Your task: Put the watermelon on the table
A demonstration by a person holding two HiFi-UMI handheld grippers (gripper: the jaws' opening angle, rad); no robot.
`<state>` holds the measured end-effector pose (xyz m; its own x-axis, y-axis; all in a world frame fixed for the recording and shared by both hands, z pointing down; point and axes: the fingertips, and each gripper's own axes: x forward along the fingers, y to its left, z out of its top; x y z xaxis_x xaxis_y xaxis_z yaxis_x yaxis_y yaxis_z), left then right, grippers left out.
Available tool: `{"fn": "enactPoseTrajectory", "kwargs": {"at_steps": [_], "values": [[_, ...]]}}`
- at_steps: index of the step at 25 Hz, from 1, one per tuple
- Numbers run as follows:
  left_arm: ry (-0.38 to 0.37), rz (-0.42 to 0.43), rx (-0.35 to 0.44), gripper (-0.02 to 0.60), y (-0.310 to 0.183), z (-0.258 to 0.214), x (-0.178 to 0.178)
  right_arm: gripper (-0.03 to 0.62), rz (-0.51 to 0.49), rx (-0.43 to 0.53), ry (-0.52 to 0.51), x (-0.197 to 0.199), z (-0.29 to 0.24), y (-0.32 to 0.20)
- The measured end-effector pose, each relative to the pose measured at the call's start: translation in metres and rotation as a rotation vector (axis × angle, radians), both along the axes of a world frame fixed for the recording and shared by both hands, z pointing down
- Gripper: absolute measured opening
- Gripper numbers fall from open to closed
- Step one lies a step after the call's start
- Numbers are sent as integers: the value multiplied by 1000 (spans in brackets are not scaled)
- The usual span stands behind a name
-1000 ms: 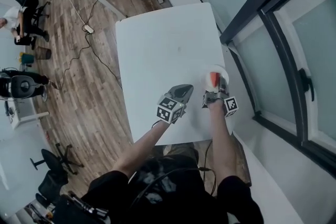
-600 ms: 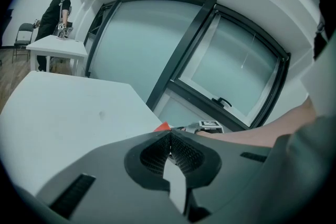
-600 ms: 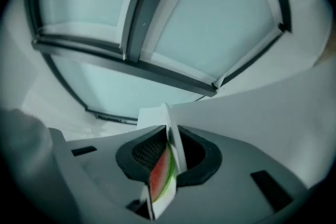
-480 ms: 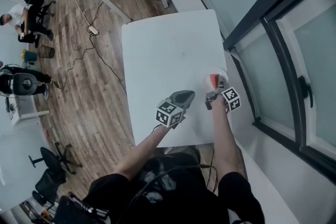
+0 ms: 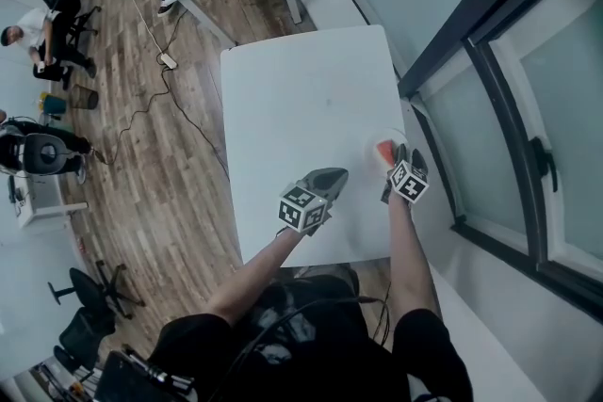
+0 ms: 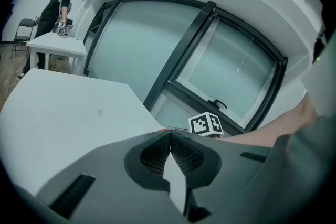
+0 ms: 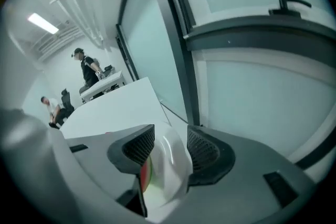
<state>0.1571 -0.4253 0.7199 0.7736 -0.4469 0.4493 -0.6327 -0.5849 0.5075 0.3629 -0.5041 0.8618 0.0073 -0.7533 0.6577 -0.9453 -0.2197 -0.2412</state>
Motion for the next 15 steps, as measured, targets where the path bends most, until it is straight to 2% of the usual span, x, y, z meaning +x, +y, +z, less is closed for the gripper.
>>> {"fn": "enactPoseTrajectory", "kwargs": {"at_steps": [3, 6, 9, 13, 15], "values": [[-17, 20, 37, 5, 5, -4, -2, 178, -131, 80, 61, -7, -19, 6], [-51, 45, 57, 5, 18, -3, -14, 178, -245, 140, 74, -32, -47, 28], [-49, 39, 67, 5, 33, -7, -29, 169, -337, 234, 109, -62, -85, 59], [-22, 20, 121, 5, 56, -29, -50, 40, -430, 359, 217, -106, -142, 102], [-10, 16, 159, 4, 71, -44, -66, 11, -431, 401, 246, -125, -168, 123]]}}
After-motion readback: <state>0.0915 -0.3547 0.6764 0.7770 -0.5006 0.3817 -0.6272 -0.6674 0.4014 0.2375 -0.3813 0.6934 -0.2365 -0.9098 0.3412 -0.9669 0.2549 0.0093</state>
